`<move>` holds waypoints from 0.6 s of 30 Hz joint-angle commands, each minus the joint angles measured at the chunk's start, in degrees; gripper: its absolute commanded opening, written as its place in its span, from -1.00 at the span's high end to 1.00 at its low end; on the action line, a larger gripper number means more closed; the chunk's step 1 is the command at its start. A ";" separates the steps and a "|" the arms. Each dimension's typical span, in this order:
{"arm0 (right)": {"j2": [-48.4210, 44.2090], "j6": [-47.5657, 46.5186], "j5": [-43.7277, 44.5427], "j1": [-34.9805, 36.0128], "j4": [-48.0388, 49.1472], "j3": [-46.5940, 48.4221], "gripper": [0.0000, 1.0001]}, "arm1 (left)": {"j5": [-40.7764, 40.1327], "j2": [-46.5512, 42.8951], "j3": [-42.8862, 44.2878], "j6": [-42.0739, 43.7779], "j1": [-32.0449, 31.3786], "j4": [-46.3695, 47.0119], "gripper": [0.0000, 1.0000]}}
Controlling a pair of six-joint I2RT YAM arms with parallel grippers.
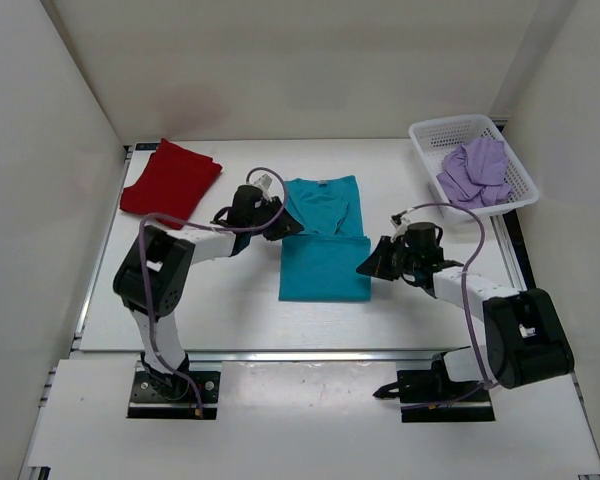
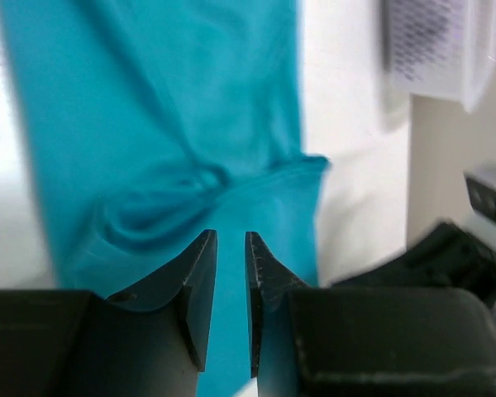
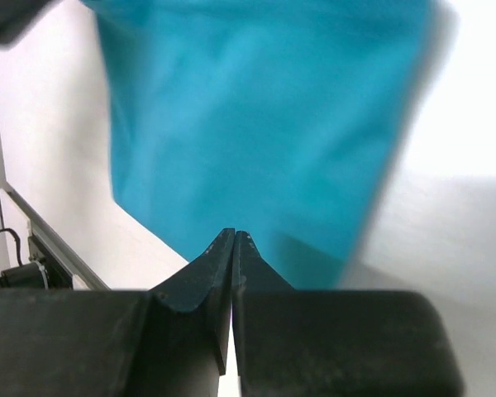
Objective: Fold and stack the t-shirts
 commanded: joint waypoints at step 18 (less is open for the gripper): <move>1.67 -1.21 -1.66 -3.51 5.69 -9.46 1.00 | -1.48 -4.56 -0.28 4.25 5.50 1.32 0.44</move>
